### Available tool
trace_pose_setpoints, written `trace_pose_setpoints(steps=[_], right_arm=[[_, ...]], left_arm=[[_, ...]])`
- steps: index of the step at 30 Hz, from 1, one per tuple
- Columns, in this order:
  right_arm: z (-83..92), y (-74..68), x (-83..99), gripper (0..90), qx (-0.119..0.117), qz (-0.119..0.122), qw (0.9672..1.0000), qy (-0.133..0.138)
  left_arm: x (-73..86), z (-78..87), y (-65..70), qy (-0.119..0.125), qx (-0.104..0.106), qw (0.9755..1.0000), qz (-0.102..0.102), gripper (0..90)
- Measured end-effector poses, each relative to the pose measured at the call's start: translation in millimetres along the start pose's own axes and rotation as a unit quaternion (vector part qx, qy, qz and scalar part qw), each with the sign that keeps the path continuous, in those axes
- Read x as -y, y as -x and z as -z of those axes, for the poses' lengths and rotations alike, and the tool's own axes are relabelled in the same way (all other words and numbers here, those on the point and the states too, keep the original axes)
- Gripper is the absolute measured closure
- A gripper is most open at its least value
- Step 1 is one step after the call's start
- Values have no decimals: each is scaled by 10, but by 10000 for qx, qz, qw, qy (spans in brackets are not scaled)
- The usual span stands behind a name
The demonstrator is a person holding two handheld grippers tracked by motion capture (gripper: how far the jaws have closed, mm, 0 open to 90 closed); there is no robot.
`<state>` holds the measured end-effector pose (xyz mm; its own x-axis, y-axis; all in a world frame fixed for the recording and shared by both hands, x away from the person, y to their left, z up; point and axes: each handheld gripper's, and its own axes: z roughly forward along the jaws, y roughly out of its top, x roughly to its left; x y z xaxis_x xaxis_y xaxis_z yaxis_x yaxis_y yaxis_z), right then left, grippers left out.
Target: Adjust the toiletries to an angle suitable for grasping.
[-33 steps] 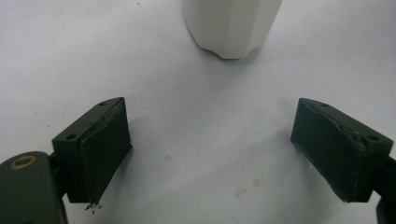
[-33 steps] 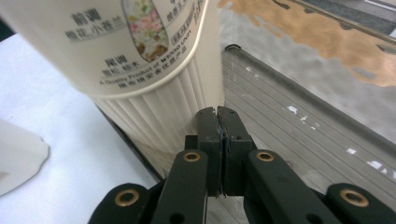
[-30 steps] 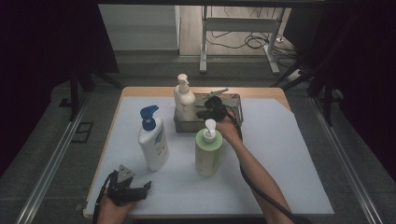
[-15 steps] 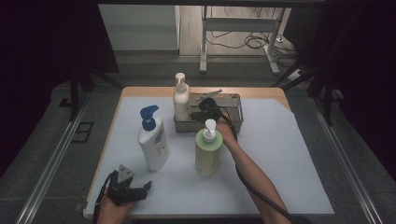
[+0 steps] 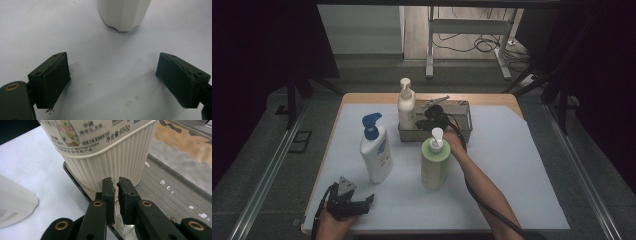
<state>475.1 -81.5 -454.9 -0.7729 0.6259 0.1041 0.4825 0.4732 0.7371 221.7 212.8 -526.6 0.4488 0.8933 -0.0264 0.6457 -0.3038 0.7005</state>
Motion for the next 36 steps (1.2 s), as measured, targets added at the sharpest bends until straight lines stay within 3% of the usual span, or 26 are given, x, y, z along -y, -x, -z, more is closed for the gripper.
trace_pose_setpoints(steps=[4,18,21,36], right_arm=[[51,-10,-10,778,-2,37,10000,15],[287,32,32,359,210,75,9997,106],[347,42,42,305,227,100,9996,144],[625,88,167,225,256,183,9992,241]], left_arm=[[0,0,0,1,1,10000,0,114],[1,0,0,4,1,10000,-2,114],[1,-1,0,8,1,10000,-2,114],[3,-1,0,14,2,10000,2,114]])
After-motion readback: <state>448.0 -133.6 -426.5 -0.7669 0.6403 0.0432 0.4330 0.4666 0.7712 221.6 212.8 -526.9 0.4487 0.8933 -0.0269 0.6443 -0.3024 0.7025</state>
